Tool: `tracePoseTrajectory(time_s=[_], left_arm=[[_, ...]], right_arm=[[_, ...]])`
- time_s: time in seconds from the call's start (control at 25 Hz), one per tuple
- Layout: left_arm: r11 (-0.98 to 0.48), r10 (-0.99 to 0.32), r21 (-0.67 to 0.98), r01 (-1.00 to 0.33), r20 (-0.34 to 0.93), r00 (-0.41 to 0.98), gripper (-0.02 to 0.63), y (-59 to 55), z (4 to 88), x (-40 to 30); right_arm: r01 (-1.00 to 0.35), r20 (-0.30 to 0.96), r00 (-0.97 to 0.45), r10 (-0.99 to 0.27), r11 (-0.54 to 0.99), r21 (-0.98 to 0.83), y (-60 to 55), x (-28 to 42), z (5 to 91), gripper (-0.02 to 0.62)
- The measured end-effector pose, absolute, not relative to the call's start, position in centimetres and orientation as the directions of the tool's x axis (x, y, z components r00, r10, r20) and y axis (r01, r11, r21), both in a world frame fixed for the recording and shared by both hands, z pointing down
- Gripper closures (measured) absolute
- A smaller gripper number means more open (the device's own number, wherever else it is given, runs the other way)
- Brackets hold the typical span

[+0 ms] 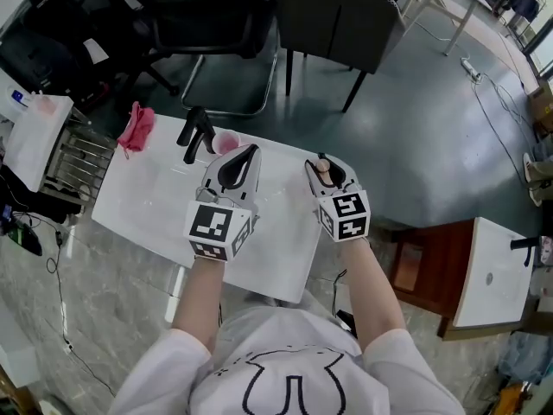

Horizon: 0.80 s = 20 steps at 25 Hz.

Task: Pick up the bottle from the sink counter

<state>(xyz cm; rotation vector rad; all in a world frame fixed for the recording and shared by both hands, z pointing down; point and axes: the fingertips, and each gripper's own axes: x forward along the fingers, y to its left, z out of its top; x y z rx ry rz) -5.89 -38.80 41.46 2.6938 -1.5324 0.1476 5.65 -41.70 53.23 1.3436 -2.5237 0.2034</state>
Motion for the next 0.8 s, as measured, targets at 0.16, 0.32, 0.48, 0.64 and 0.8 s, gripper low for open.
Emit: tracePoseTrajectory(time_s=[0.16, 0.32, 0.48, 0.64, 0.8], left_arm=[[-0.513, -0.857, -0.021, -0.858, 0.078, 0.51, 0.597, -38.3, 40.4, -5.9], [-0.513, -0.858, -0.031, -0.858, 0.055, 0.511, 0.597, -37.7, 38.9, -6.2], [-0.514, -0.857, -0.046, -0.856, 0.033, 0.513, 0.597, -36.9, 37.6, -6.3], [-0.52, -0.854, -0.056, -0.852, 0.019, 0.52, 0.597, -36.5, 36.7, -6.3], [-0.522, -0.852, -0.064, -0.85, -0.001, 0.524, 0.597, -36.3, 35.8, -6.3]], right_arm=[[-0.822, 0.29, -0.541, -0.789, 0.569, 0.014, -40.7, 5.6, 51.6, 0.451], [-0.811, 0.268, -0.555, -0.787, 0.584, 0.035, -39.6, 5.2, 49.1, 0.451], [-0.812, 0.246, -0.554, -0.796, 0.581, 0.053, -38.5, 5.2, 46.7, 0.451], [-0.815, 0.235, -0.55, -0.801, 0.576, 0.058, -37.7, 5.1, 45.0, 0.451], [-0.814, 0.215, -0.551, -0.807, 0.576, 0.077, -37.1, 5.0, 43.5, 0.451]])
